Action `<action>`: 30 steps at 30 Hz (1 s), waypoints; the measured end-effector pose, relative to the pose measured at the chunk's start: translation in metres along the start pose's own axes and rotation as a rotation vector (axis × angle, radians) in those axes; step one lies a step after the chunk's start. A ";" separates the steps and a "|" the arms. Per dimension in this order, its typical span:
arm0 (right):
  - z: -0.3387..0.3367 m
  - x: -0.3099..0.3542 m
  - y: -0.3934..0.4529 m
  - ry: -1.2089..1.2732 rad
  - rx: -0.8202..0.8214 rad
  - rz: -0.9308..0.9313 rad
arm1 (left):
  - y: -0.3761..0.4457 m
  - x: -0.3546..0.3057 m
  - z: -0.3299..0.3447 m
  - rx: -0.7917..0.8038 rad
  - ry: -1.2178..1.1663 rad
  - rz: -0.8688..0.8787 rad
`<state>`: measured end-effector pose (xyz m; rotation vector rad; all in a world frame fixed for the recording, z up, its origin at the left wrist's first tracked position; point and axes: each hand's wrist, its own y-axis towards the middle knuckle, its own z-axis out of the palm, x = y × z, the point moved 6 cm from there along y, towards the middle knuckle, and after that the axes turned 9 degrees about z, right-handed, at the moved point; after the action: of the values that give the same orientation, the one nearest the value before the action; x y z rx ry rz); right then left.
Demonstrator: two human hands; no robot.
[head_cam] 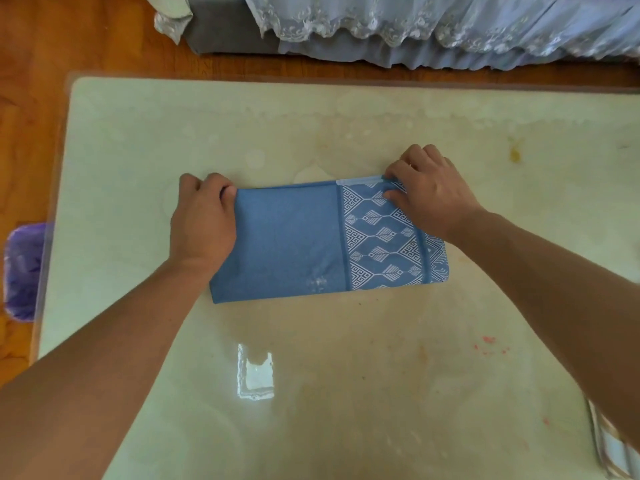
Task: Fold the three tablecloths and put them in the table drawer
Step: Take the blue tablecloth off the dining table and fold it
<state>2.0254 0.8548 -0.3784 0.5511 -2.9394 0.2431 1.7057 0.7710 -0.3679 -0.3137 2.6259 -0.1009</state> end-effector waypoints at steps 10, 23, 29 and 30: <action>0.010 -0.019 0.017 0.051 0.046 0.126 | 0.023 0.007 0.016 -0.001 0.168 0.080; 0.011 0.099 -0.027 0.119 -0.252 0.219 | -0.044 -0.026 0.074 0.139 0.494 0.306; 0.060 0.122 -0.047 0.079 0.051 0.160 | -0.043 -0.027 0.073 0.098 0.491 0.324; 0.060 0.098 -0.050 0.028 0.063 0.175 | -0.043 -0.028 0.073 0.090 0.492 0.317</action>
<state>1.9465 0.7642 -0.4136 0.2956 -2.9633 0.3601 1.7733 0.7344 -0.4137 0.1872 3.1052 -0.2109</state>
